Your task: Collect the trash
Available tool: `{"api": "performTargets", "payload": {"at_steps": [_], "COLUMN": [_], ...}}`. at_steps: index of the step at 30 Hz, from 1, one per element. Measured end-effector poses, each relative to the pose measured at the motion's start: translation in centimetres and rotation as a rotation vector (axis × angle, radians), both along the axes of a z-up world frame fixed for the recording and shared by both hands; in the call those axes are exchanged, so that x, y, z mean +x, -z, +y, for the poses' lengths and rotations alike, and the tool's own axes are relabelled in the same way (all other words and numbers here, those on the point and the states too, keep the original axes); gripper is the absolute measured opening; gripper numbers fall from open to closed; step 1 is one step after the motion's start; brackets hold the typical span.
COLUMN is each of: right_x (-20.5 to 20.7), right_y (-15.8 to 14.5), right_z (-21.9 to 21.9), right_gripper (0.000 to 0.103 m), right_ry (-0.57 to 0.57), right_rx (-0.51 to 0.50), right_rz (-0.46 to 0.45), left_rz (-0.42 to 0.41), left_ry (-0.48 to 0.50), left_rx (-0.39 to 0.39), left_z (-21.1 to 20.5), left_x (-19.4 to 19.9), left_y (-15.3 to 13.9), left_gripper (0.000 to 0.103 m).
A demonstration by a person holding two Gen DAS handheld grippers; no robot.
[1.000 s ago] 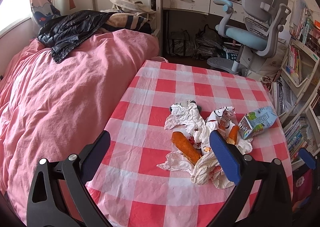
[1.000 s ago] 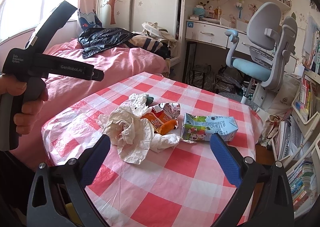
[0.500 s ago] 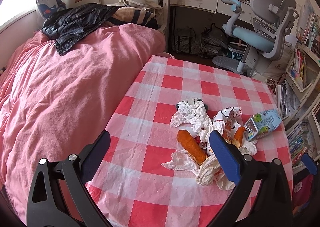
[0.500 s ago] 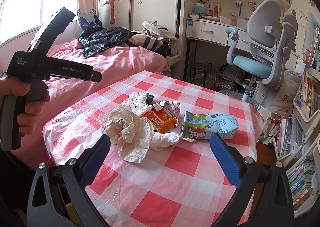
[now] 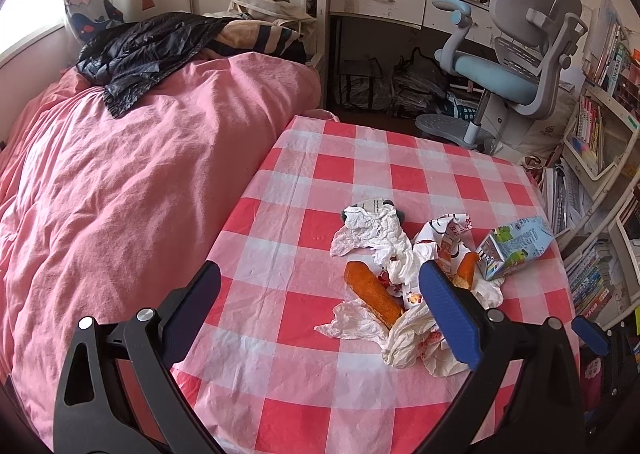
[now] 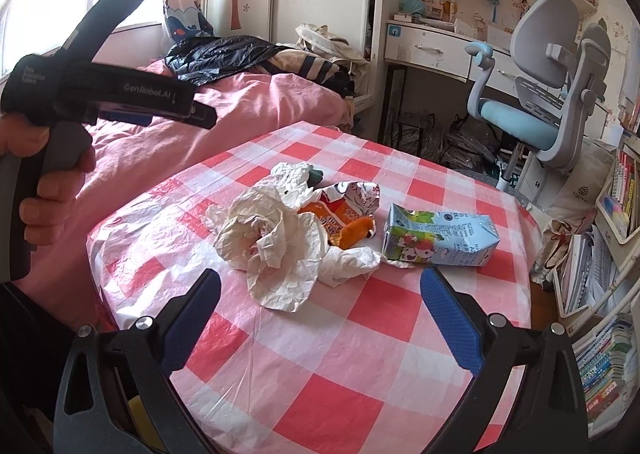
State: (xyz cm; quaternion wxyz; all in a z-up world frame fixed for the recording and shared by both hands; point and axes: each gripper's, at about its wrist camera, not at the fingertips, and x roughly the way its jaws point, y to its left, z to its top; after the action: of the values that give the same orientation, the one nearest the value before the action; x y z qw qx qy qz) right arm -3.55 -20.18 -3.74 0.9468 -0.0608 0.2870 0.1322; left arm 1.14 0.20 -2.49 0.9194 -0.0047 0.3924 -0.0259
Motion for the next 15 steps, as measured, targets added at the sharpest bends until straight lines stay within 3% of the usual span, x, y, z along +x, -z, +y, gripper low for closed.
{"api": "performTargets", "payload": {"at_steps": [15], "right_x": [-0.12], "right_y": [0.2], "right_z": [0.44], "right_gripper": [0.096], "right_ry": [-0.022], "right_rx": [-0.006], "right_rz": [0.016], "left_rz": [0.01], "left_ry": [0.039], "left_rx": [0.027], "left_z": [-0.97], "left_x": [-0.1], "left_y": [0.31], "left_gripper": [0.096]}}
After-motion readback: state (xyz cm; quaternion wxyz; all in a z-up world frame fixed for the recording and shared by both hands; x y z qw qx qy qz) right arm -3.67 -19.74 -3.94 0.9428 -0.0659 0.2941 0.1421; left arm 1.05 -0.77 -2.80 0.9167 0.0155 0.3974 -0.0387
